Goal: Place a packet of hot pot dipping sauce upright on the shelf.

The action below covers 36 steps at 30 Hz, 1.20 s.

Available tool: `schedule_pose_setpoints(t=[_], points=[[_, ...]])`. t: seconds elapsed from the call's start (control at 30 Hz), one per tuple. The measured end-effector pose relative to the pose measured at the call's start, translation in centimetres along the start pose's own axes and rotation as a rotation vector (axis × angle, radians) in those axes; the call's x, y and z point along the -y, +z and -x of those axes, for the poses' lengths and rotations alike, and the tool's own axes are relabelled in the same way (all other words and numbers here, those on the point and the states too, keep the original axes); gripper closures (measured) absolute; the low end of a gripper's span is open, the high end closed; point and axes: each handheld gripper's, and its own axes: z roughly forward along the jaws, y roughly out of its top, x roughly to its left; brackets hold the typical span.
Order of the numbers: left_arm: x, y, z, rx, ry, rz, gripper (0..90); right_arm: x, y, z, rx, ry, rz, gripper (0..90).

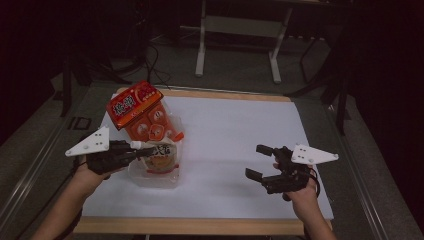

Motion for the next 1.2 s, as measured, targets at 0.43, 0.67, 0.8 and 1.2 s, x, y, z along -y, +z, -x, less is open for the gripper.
schedule_pose_setpoints(t=[0.43, 0.67, 0.8, 1.2], points=[[2.6, -1.1, -0.8, 0.011, -0.029, -0.021, 89.0, 0.6, 0.1, 0.5, 0.005, 0.012, -0.006, 14.3], [3.9, -1.2, -1.0, 0.034, -0.059, -0.038, 88.9, 0.7, 0.1, 0.6, 0.006, 0.022, -0.009, 14.7], [5.0, -0.7, -0.8, 0.031, -0.054, -0.101, 88.9, 0.9, 0.3, 0.7, 0.004, 0.031, -0.019, 14.7], [8.2, -0.4, -1.2, 0.049, -0.079, -0.074, 87.9, 1.3, 0.7, 0.8, -0.002, 0.03, -0.038, 14.7]])
